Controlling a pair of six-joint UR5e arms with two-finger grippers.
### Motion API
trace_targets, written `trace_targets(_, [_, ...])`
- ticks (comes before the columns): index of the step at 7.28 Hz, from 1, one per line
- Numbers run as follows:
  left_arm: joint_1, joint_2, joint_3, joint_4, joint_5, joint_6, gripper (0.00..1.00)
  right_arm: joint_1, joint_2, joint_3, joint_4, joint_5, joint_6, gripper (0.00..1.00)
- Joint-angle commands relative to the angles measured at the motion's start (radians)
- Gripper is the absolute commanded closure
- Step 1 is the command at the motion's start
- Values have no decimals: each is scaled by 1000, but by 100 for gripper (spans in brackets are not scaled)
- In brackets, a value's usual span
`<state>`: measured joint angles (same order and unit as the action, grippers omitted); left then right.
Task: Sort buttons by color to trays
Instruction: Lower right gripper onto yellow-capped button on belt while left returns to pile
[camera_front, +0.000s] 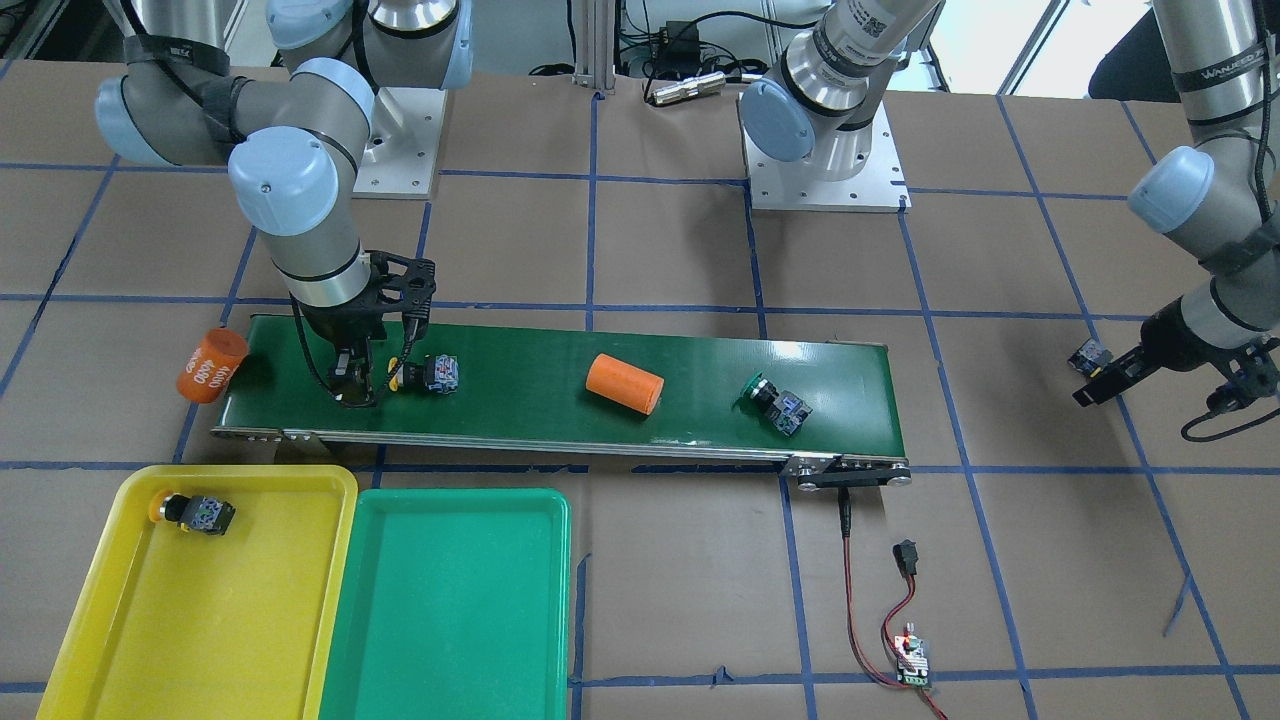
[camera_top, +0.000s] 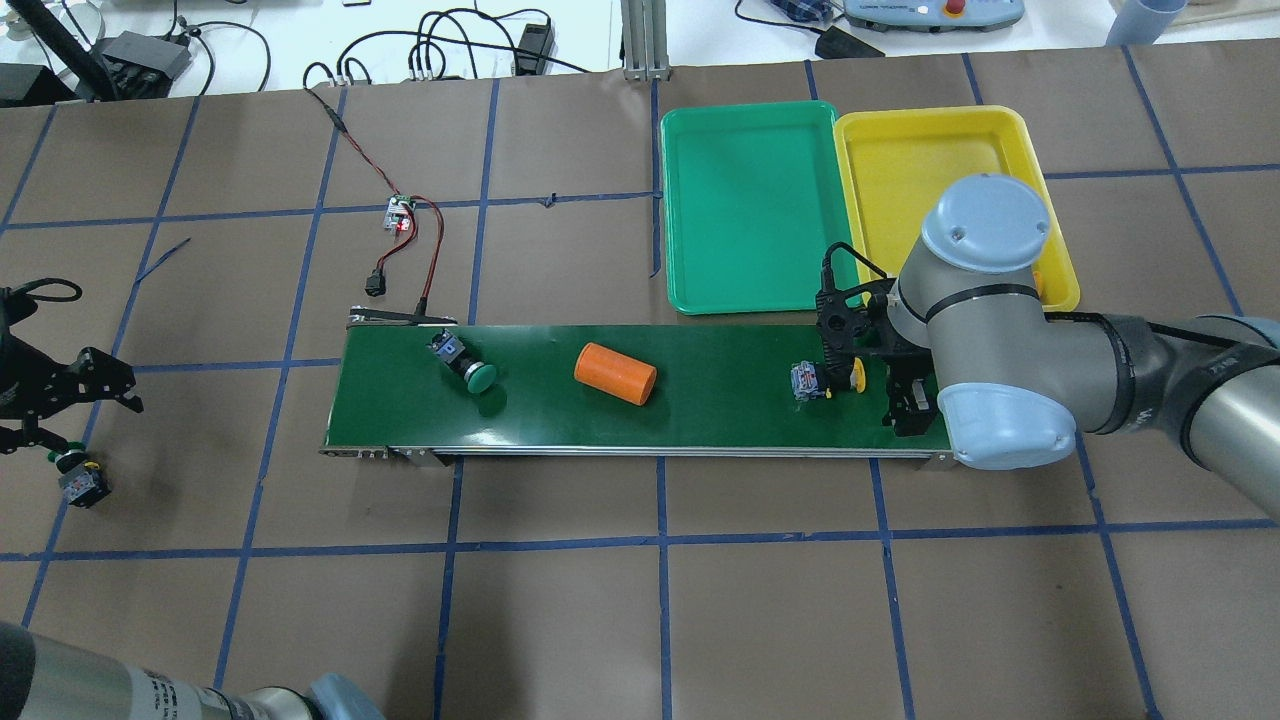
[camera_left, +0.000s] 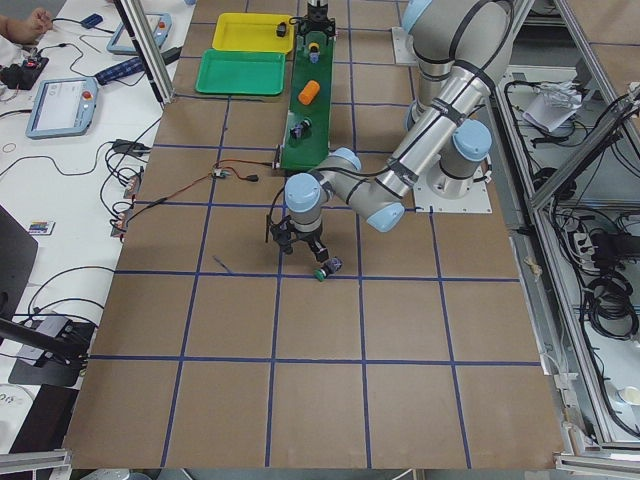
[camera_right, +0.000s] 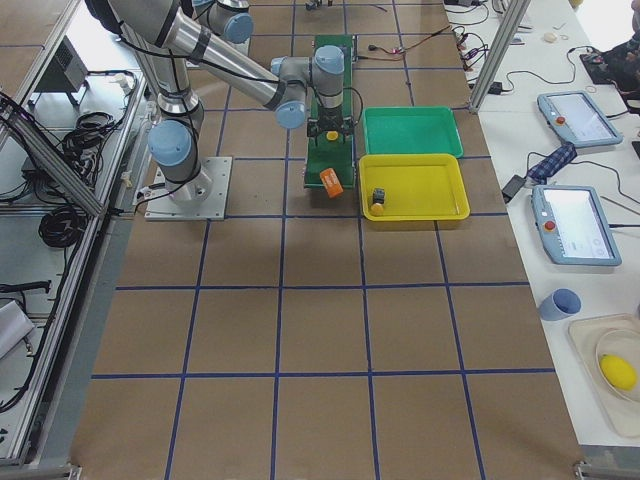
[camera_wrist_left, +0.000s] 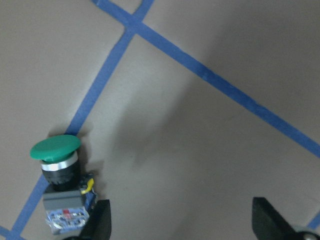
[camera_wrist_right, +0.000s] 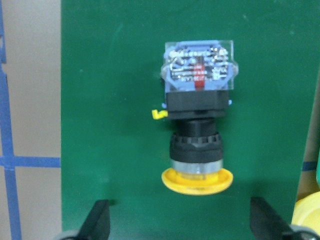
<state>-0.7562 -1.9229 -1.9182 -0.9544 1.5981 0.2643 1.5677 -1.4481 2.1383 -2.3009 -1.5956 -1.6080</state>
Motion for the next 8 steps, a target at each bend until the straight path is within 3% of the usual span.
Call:
trace_targets(1, [38, -13, -8, 19, 46, 39, 0, 0, 0, 0, 0, 0, 0, 0])
trace_targets(4, [89, -34, -19, 20, 46, 130, 0, 0, 0, 0, 0, 0, 0, 0])
trace_targets(5, [90, -45, -16, 19, 49, 139, 13, 0, 2, 2, 0, 2, 0, 0])
trace_targets(7, [93, -51, -15, 3, 45, 138, 68, 0, 2, 0, -2, 2, -1, 15])
trace_targets(8, [93, -48, -9, 0, 43, 136, 90, -2, 2, -1, 0, 22, -7, 32])
